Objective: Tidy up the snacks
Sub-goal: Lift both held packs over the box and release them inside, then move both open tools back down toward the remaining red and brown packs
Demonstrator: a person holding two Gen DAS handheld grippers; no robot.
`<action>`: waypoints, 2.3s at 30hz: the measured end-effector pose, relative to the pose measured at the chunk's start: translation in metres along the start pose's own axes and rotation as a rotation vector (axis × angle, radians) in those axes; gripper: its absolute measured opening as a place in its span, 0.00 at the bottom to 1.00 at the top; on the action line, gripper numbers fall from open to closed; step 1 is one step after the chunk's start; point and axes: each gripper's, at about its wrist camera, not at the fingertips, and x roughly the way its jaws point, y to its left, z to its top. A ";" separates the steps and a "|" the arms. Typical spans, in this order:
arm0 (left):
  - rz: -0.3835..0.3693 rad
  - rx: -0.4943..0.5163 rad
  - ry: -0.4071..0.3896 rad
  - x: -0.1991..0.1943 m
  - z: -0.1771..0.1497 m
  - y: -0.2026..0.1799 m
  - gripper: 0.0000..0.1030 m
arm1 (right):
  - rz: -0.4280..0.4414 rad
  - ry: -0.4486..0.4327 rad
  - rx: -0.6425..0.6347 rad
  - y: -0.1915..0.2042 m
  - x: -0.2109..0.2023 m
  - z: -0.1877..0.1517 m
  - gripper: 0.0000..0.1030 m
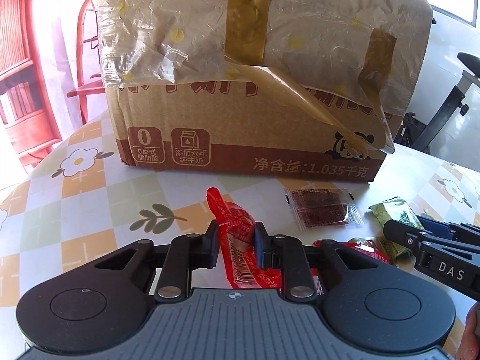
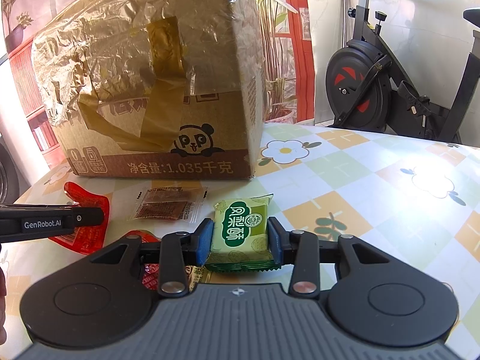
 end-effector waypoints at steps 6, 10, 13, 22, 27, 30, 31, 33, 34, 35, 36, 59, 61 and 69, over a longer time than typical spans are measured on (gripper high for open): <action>0.005 0.011 -0.038 -0.025 0.006 0.011 0.23 | -0.014 -0.031 0.011 0.002 -0.022 0.004 0.40; -0.001 0.029 -0.087 -0.046 0.014 0.016 0.23 | -0.018 -0.082 -0.013 0.012 -0.045 0.014 0.40; -0.011 0.054 -0.127 -0.064 0.022 0.019 0.23 | -0.011 -0.136 -0.035 0.023 -0.065 0.029 0.40; -0.044 0.083 -0.309 -0.122 0.091 0.038 0.23 | 0.041 -0.321 -0.102 0.061 -0.101 0.110 0.40; -0.077 0.060 -0.347 -0.128 0.144 0.047 0.23 | 0.076 -0.346 -0.141 0.081 -0.089 0.168 0.40; -0.098 0.019 -0.343 -0.118 0.179 0.052 0.23 | 0.080 -0.326 -0.169 0.097 -0.062 0.204 0.40; -0.096 0.014 -0.344 -0.112 0.193 0.052 0.23 | 0.077 -0.316 -0.175 0.100 -0.053 0.212 0.40; -0.088 0.020 -0.341 -0.100 0.209 0.053 0.23 | 0.068 -0.285 -0.180 0.106 -0.032 0.227 0.40; -0.085 0.026 -0.335 -0.093 0.216 0.054 0.23 | 0.059 -0.272 -0.178 0.108 -0.024 0.232 0.40; -0.084 0.030 -0.326 -0.088 0.222 0.054 0.23 | 0.050 -0.249 -0.170 0.107 -0.013 0.238 0.40; -0.081 0.035 -0.315 -0.081 0.228 0.056 0.23 | 0.042 -0.232 -0.165 0.107 -0.005 0.242 0.40; -0.037 0.123 -0.238 -0.110 0.216 0.041 0.57 | 0.001 -0.184 -0.121 0.081 -0.071 0.212 0.56; -0.044 0.140 -0.242 -0.124 0.207 0.036 0.58 | -0.001 -0.179 -0.109 0.076 -0.082 0.204 0.56; -0.069 0.143 -0.221 -0.149 0.165 0.026 0.59 | -0.015 -0.147 -0.074 0.055 -0.117 0.162 0.56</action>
